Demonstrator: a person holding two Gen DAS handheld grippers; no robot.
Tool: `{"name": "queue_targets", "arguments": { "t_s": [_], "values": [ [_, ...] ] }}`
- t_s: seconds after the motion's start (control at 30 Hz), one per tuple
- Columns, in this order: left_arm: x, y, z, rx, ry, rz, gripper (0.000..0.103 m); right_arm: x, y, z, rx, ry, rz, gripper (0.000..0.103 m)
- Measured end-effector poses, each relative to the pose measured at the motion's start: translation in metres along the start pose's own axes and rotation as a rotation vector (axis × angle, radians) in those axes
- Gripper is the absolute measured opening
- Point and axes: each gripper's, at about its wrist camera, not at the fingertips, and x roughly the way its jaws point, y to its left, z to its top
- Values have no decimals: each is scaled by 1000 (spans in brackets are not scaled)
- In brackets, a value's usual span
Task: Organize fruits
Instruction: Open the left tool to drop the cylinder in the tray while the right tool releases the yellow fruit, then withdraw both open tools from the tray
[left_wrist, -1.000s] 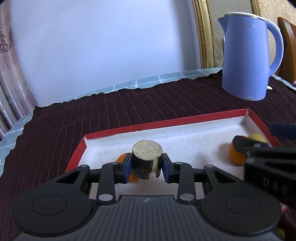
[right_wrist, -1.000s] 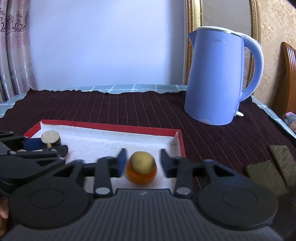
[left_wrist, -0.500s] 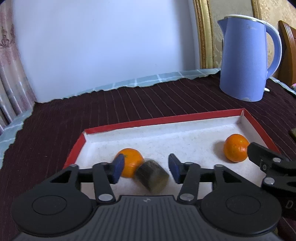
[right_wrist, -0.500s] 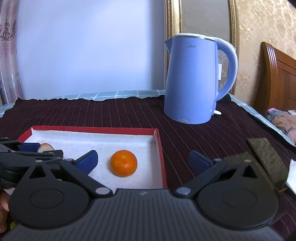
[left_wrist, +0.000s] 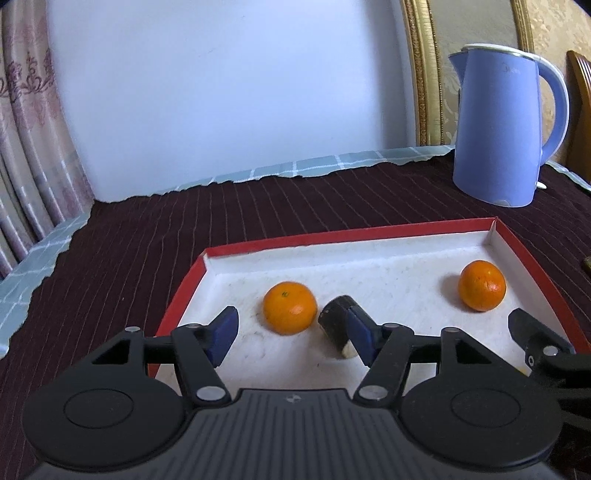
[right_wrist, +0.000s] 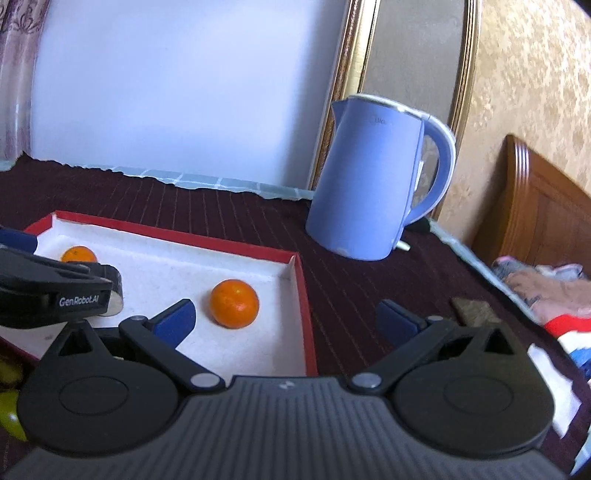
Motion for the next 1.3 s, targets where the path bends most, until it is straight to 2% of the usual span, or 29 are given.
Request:
{"name": "queue_targets", "arguments": {
  "t_s": [0.1,0.2,0.63,1.0,1.3],
  "values": [
    [-7,7,-6,-19,-3,-1,64,-4,-8,-5,60,8,63,103],
    [-14,13,-13,-37,-5,-1,64,-8,-12,-11,100,9,77,103],
    [-39,33,-39,-108,-19,3,64,-24,-14,-31,148,-11,192,103],
    [-43,37,-53,-120,-13,6,64,-25,-10,-36,141,15,199,103],
    [-51,40,-58,-126,-40,6,64,-25,-11,-37,146,19,198,103]
  ]
}}
